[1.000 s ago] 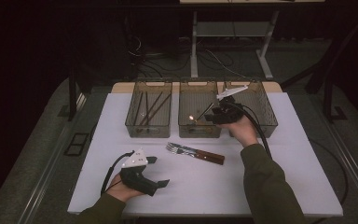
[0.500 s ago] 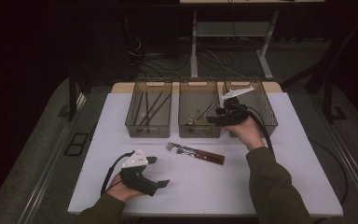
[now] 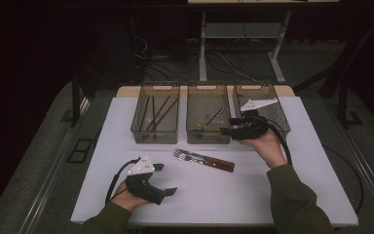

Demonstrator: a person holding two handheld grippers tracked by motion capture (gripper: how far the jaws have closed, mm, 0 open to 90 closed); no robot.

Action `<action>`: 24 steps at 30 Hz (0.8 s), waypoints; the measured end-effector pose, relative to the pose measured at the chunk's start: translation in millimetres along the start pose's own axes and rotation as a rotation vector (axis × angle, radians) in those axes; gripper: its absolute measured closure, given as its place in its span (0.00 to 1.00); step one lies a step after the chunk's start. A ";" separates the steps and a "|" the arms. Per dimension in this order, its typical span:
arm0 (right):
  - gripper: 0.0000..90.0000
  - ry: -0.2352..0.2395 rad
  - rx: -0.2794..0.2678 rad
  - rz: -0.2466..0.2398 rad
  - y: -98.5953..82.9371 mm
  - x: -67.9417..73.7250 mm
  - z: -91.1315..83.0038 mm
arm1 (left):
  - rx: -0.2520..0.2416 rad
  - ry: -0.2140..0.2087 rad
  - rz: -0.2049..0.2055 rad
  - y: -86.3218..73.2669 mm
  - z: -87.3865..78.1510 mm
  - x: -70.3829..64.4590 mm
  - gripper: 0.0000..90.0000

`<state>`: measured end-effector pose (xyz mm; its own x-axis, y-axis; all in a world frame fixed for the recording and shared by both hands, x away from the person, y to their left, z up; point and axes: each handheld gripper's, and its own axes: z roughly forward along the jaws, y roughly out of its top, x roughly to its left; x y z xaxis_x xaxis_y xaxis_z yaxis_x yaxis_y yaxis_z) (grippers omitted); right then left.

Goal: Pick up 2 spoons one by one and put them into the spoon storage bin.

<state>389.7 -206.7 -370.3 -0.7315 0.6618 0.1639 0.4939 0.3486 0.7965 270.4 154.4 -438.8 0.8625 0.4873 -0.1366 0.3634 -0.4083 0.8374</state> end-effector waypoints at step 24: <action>0.83 0.065 0.082 -0.068 -56.4 16.6 -17.3 | 0.008 0.007 0.002 -0.3 0.0 -0.3 0.04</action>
<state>341.6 -226.8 -402.4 -0.7921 0.5915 0.1511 0.4772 0.4456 0.7574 270.0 154.3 -439.0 0.8609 0.4915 -0.1312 0.3643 -0.4157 0.8333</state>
